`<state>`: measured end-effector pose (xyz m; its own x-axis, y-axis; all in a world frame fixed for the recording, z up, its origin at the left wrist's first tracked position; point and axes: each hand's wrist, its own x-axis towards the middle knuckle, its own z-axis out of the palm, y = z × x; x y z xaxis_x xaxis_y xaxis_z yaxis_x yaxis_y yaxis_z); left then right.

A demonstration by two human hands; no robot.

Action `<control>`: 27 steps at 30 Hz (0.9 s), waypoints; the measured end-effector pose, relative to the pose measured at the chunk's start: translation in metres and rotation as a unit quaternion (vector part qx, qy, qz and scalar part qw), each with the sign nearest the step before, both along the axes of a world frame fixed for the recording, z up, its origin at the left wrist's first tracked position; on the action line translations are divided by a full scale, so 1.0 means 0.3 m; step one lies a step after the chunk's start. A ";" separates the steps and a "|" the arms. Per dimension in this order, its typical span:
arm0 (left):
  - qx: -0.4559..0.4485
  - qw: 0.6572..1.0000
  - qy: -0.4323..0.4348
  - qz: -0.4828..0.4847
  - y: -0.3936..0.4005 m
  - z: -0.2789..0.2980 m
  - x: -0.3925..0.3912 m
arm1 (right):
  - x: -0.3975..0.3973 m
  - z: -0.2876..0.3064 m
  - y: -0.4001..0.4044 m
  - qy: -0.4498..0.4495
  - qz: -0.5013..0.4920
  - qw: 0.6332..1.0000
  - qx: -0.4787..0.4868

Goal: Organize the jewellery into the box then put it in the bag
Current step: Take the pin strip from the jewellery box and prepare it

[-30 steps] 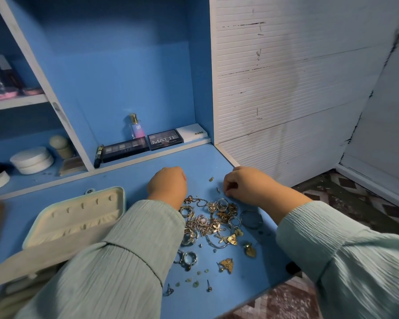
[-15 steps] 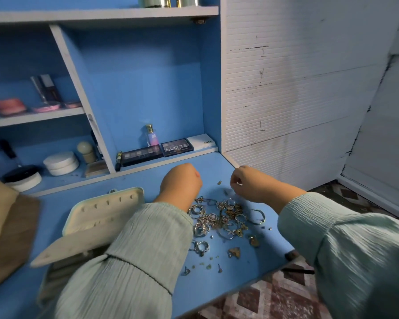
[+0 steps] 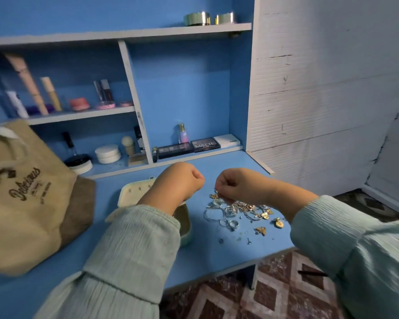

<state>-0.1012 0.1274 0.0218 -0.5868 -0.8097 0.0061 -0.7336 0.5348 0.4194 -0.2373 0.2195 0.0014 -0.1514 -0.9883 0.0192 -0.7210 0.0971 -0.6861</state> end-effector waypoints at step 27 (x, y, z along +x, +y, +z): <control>0.050 0.987 0.140 0.052 -0.171 0.014 0.448 | 0.312 -0.058 -0.114 -0.046 -0.020 0.981 -0.188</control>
